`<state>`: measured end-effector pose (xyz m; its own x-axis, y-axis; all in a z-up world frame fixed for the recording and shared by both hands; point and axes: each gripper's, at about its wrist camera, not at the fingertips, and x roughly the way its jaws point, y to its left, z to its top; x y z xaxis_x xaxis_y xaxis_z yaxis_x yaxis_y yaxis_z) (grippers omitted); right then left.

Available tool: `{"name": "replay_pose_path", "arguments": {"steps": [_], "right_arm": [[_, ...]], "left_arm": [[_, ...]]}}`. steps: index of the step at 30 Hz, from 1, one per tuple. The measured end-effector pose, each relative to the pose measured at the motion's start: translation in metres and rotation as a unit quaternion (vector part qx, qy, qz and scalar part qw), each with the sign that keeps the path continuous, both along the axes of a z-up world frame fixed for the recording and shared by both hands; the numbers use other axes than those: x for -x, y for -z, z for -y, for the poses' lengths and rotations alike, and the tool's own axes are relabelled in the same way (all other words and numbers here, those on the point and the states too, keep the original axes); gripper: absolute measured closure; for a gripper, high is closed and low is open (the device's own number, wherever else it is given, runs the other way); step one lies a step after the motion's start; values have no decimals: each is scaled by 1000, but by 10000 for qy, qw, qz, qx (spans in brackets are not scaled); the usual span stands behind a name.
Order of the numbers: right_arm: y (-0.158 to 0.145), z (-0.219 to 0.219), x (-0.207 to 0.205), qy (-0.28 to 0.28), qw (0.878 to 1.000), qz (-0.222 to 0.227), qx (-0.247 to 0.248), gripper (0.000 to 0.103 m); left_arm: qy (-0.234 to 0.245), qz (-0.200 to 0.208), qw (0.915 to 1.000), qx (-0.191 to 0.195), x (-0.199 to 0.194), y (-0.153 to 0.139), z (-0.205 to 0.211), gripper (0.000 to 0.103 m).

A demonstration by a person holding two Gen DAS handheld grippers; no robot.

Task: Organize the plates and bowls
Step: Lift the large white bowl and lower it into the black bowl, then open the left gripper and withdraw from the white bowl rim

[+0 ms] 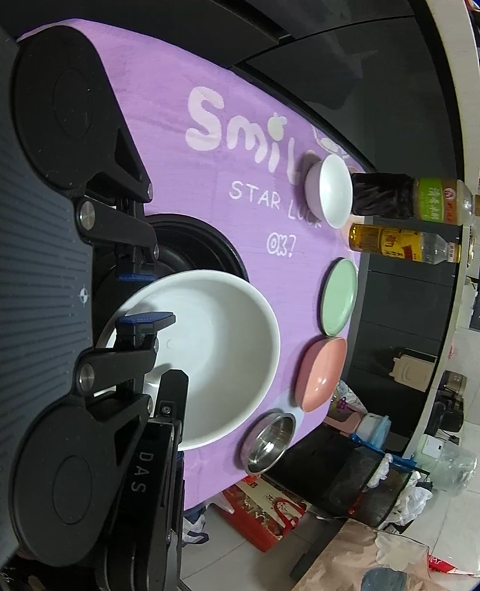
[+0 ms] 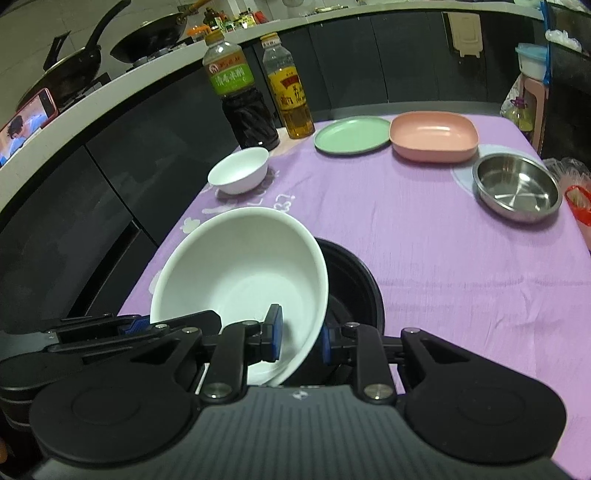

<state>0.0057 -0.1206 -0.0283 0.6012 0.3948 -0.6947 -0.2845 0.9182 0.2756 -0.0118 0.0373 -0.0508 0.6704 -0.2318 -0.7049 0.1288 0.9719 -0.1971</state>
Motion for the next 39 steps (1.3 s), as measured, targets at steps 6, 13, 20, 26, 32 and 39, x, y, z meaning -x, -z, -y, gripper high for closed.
{"name": "replay_pose_path", "arguments": {"steps": [6, 13, 20, 26, 32, 39], "right_arm": [[3, -2, 1, 7, 10000, -45, 59, 81], [7, -4, -2, -18, 9998, -141, 100, 81], [10, -6, -5, -49, 9997, -218, 123, 81], [12, -6, -8, -6, 9995, -245, 195, 80], [12, -4, -9, 84, 9995, -236, 211, 80], [11, -3, -8, 50, 9996, -203, 194, 80]], "left_arm": [[42, -66, 10000, -54, 1, 3, 2, 88], [32, -222, 9997, -40, -3, 10, 0, 88], [-4, -351, 9994, -15, -5, 14, -4, 87], [-87, -407, 9991, -26, -7, 15, -8, 87], [-170, -419, 9990, -10, -9, 16, -12, 87], [-228, -460, 9987, -52, -9, 15, -14, 87]]}}
